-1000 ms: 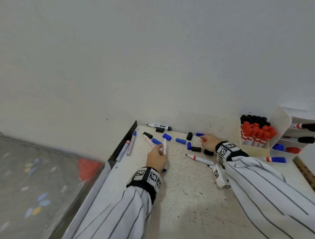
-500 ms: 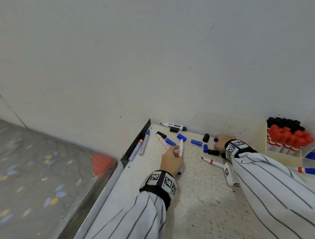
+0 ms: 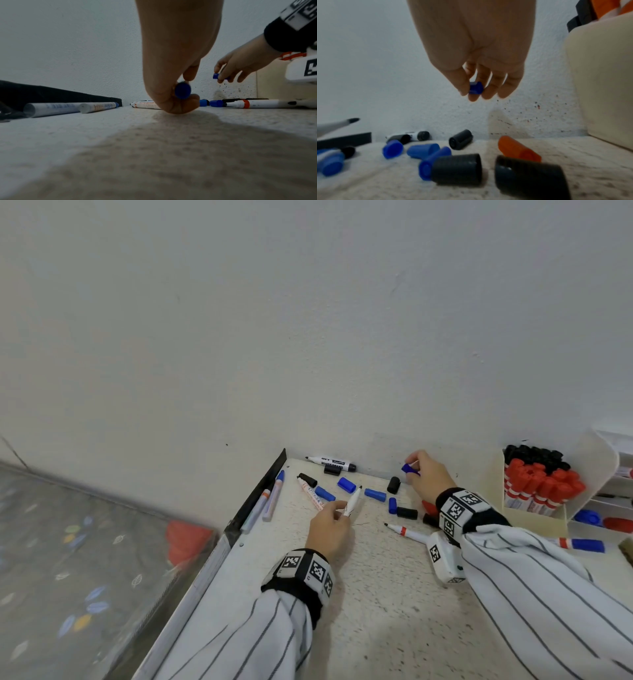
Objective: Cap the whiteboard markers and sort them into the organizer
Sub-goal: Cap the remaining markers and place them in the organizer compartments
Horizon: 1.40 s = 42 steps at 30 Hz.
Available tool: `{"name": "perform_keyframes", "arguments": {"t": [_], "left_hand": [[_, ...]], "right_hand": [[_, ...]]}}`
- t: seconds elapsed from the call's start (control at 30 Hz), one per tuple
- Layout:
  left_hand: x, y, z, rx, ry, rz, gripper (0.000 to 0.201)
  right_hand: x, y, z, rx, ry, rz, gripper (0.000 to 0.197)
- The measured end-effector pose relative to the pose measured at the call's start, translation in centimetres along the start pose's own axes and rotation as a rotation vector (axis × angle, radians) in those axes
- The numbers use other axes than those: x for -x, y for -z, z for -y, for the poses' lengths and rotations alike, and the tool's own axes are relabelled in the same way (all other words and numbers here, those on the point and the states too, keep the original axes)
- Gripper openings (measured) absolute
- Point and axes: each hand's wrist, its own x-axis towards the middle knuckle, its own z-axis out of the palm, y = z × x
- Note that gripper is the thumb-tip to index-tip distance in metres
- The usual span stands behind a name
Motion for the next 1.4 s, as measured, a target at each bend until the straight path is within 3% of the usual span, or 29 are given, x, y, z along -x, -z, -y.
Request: {"name": "perform_keyframes", "arguments": {"t": [0.27,0.57,0.7,0.93,1.03,1.23,1.4], "left_hand": [[0.3,-0.3,0.1,-0.054,-0.109,0.041,0.034],[0.4,-0.3,-0.1,-0.145,-0.185,0.096,0.036],[0.1,-0.2,0.2,-0.139,-0.178,0.110,0.034],[0.0,-0.3,0.5,-0.166,-0.246,0.132,0.029],[-0.1,-0.4,0.7,-0.170,-0.264,0.171,0.023],[-0.3,-0.3,0.9,-0.168,-0.312,0.123,0.020],[-0.1,-0.1,0.7,-0.208,-0.344,0.087,0.026]], "right_hand": [[3.5,-0.1,0.9,-0.020,0.211,0.085,0.023],[5.4,-0.7,0.3,-0.166,0.197,0.181,0.029],[5.8,-1.0,-0.2,-0.220,0.123,0.159,0.013],[6.2,-0.2,-1.1,-0.260,0.139,0.184,0.014],[6.1,-0.1,-1.2,-0.181,0.188,0.208,0.027],[5.7,0.0,-0.9,-0.144,0.194,0.258,0.014],[5.9,0.3,-0.3,0.042,0.185,0.317,0.031]]}}
